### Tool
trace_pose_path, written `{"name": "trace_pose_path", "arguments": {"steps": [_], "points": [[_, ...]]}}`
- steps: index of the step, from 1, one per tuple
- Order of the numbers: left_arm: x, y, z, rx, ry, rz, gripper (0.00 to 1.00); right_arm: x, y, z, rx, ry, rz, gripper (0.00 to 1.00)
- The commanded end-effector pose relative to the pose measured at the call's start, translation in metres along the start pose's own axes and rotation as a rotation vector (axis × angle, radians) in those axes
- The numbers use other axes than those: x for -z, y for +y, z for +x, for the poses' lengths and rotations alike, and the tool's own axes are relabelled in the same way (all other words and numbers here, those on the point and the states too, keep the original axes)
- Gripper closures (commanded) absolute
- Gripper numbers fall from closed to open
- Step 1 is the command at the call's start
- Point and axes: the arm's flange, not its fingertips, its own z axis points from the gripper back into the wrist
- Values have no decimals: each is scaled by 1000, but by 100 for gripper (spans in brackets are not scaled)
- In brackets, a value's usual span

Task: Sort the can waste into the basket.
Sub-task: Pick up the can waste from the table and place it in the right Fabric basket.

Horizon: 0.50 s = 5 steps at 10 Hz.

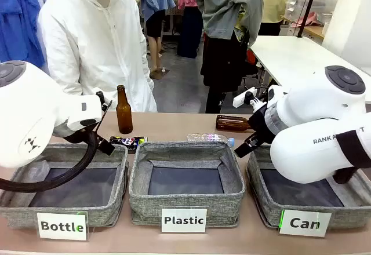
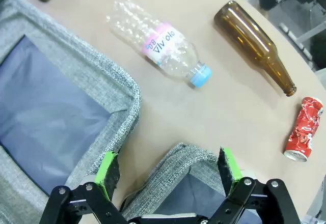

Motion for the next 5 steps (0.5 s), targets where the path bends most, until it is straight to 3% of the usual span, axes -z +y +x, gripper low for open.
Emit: {"name": "trace_pose_path", "arguments": {"steps": [1, 5], "points": [[0, 0, 0, 0, 0, 0, 0, 0, 0, 0, 0, 0, 0, 0], [0, 0, 0, 0, 0, 0, 0, 0, 0, 0, 0, 0, 0, 0]]}}
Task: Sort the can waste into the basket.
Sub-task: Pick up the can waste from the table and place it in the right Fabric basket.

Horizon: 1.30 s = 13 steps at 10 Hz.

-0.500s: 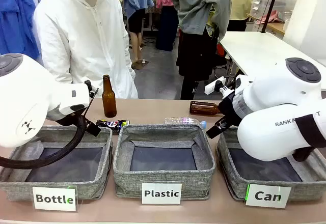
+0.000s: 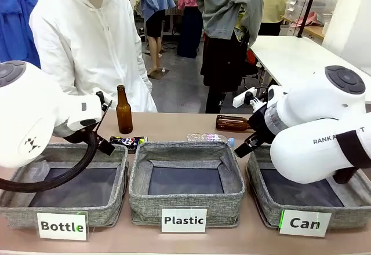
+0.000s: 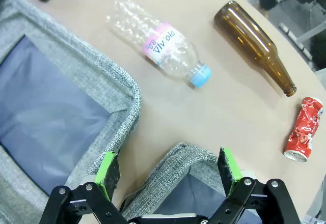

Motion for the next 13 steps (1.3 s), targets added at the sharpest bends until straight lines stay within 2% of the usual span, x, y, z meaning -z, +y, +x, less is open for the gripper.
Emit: {"name": "trace_pose_path", "arguments": {"steps": [1, 11, 12, 13], "points": [[0, 0, 0, 0, 0, 0, 0, 0, 0, 0, 1, 0, 0, 0], [0, 0, 0, 0, 0, 0, 0, 0, 0, 0, 0, 0, 0, 0], [-17, 5, 1, -11, 26, -49, 0, -18, -3, 4, 15, 7, 35, 0], [-47, 11, -1, -54, -4, -157, 0, -52, -14, 5, 64, -6, 88, 0]]}}
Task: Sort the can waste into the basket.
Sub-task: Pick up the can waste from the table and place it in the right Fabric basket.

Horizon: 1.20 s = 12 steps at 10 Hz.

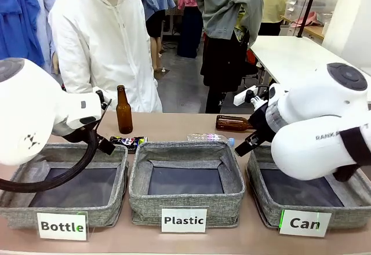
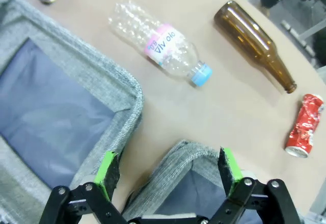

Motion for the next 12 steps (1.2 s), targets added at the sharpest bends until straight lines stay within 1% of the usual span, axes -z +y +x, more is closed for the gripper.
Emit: {"name": "trace_pose_path", "arguments": {"steps": [1, 2, 3, 4, 5, 6, 7, 8, 9, 10, 11, 12], "points": [[-68, 19, -10, -84, -55, -196, 0, -69, -23, 1, 158, 2, 120, 0], [-99, 26, -14, -193, -66, -269, 0, -101, -34, -4, 246, -17, 205, 0], [-128, 33, -27, -279, -42, -324, 0, -130, -45, -16, 280, -44, 336, 0], [-149, 47, -49, -322, -80, -411, 0, -156, -62, -39, 326, -111, 455, 0], [-160, 62, -77, -325, -142, -487, 0, -173, -81, -66, 368, -168, 542, 0], [-170, 82, -105, -359, -194, -540, 0, -181, -104, -94, 429, -237, 615, 0], [-174, 104, -134, -407, -253, -605, 0, -182, -126, -124, 499, -288, 691, 0], [-172, 133, -167, -485, -327, -663, 0, -178, -150, -158, 603, -346, 732, 0], [-165, 157, -197, -564, -399, -699, 0, -171, -166, -187, 683, -383, 748, 0], [-156, 171, -226, -658, -491, -743, 0, -160, -184, -217, 797, -414, 760, 0], [-139, 185, -252, -815, -543, -743, 0, -146, -201, -246, 907, -437, 776, 0], [-123, 185, -260, -917, -575, -750, 0, -132, -213, -271, 1020, -473, 769, 0]]}}
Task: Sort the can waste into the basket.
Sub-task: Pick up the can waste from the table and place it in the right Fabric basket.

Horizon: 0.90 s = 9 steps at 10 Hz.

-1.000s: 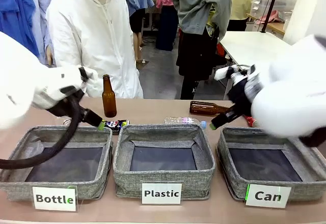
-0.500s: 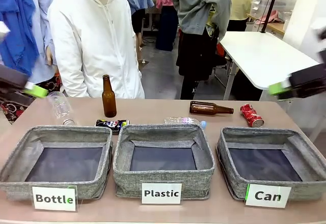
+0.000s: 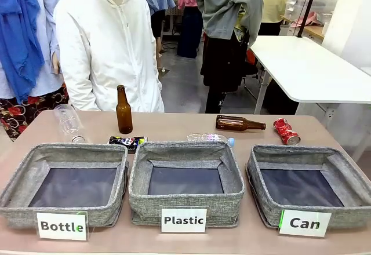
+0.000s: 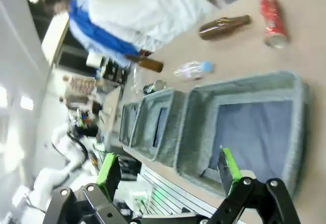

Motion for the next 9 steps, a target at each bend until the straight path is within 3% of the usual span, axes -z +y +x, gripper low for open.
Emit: {"name": "trace_pose_path", "arguments": {"steps": [1, 3, 4, 5, 9], "points": [[65, 14, -69, -107, -113, -29, 0, 14, -42, -24, 131, -117, 20, 0], [96, 1, -87, -142, -160, 2, 0, 12, -51, -26, 159, -143, -9, 0], [108, -8, -83, -140, -158, 33, 0, 14, -48, -26, 147, -191, -101, 0], [30, 49, 2, -169, -141, -11, 0, -9, -66, -13, 191, -127, -18, 0], [30, 49, 2, -169, -141, -11, 0, -9, -66, -13, 191, -127, -18, 0]]}}
